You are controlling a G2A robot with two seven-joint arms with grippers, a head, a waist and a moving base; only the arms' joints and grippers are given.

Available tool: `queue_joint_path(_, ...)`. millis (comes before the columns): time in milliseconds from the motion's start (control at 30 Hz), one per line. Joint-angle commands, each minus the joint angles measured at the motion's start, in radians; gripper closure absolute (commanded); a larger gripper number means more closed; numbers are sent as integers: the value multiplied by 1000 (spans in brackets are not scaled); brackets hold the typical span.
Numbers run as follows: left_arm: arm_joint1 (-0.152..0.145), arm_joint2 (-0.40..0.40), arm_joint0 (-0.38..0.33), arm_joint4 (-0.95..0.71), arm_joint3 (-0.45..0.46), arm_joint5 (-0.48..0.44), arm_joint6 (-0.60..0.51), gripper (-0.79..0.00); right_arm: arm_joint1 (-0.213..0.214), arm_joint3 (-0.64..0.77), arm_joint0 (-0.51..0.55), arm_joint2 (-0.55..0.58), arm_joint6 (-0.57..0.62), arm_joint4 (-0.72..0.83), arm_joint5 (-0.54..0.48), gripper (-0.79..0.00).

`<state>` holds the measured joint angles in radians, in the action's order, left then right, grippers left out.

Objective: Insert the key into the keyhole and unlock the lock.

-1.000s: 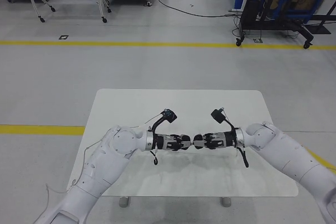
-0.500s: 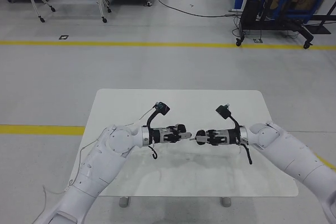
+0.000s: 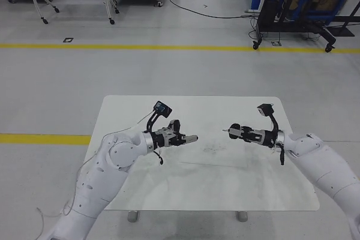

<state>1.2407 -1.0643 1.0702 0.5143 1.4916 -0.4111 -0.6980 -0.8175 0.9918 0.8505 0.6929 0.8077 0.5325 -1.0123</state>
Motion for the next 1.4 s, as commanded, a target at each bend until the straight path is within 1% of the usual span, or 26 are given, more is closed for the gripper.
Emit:
queue_joint_path(0, -16, -46, 40, 145, 55, 100, 2, -785, -6, -10, 5, 27, 0, -2, 0, 0)
queue_joint_path(33, -22, -66, 66, 175, 81, 129, 4, -785, -9, -19, 8, 39, -2, 1, 0, 0)
queue_joint_path(100, -33, -108, 108, 207, 125, 157, 2, -785, -18, -38, 14, 57, -6, 11, 0, 0)
queue_joint_path(167, -41, -134, 136, 228, 142, 175, -14, -785, -28, -58, 15, 70, -7, 14, 0, 0)
queue_joint_path(233, -44, -133, 145, 264, 134, 208, -52, -785, -37, -83, 12, 79, -8, 1, 0, 0)
queue_joint_path(333, -40, -98, 125, 304, 117, 274, -106, -785, -37, -83, 12, 79, -8, 1, 0, 0)
queue_joint_path(400, -34, -62, 98, 310, 96, 291, -141, -785, -37, -83, 12, 79, -8, 1, 0, 0)
queue_joint_path(567, -16, 17, 16, 323, -8, 340, -198, -785, -37, -83, 12, 79, -8, 1, 0, 0)
queue_joint_path(633, -10, 38, -10, 339, -46, 362, -205, -754, -37, -83, 12, 79, -8, 1, 0, 0)
queue_joint_path(700, -6, 49, -29, 355, -79, 386, -200, -754, -37, -83, 12, 79, -8, 1, 0, 0)
queue_joint_path(733, -3, 55, -36, 358, -90, 390, -198, -739, -37, -83, 12, 79, -8, 1, 0, 0)
queue_joint_path(800, 0, 61, -47, 359, -114, 396, -187, -680, -37, -83, 12, 79, -8, 1, 0, 0)
queue_joint_path(833, 2, 65, -52, 360, -125, 397, -181, -671, -37, -83, 12, 79, -8, 1, 0, 0)
queue_joint_path(867, 4, 68, -57, 359, -134, 399, -174, -625, -37, -83, 12, 79, -8, 1, 0, 0)
queue_joint_path(933, 7, 74, -66, 363, -151, 408, -166, -591, -37, -83, 12, 79, -8, 1, 0, 0)
queue_joint_path(1033, 13, 90, -84, 369, -176, 410, -174, -582, -37, -83, 12, 79, -8, 1, 0, 0)
queue_joint_path(1100, 16, 100, -95, 367, -196, 406, -178, -554, -37, -83, 12, 79, -8, 1, 0, 0)
queue_joint_path(1200, 22, 114, -109, 366, -219, 404, -183, -551, -37, -83, 12, 79, -8, 1, 0, 0)
queue_joint_path(1267, 25, 119, -116, 365, -231, 404, -183, -529, -37, -83, 12, 79, -8, 1, 0, 0)
queue_joint_path(1300, 26, 122, -119, 365, -236, 404, -183, -502, -37, -83, 12, 79, -8, 1, 0, 0)
queue_joint_path(1367, 29, 126, -126, 369, -244, 404, -182, -499, -37, -83, 12, 79, -8, 1, 0, 0)
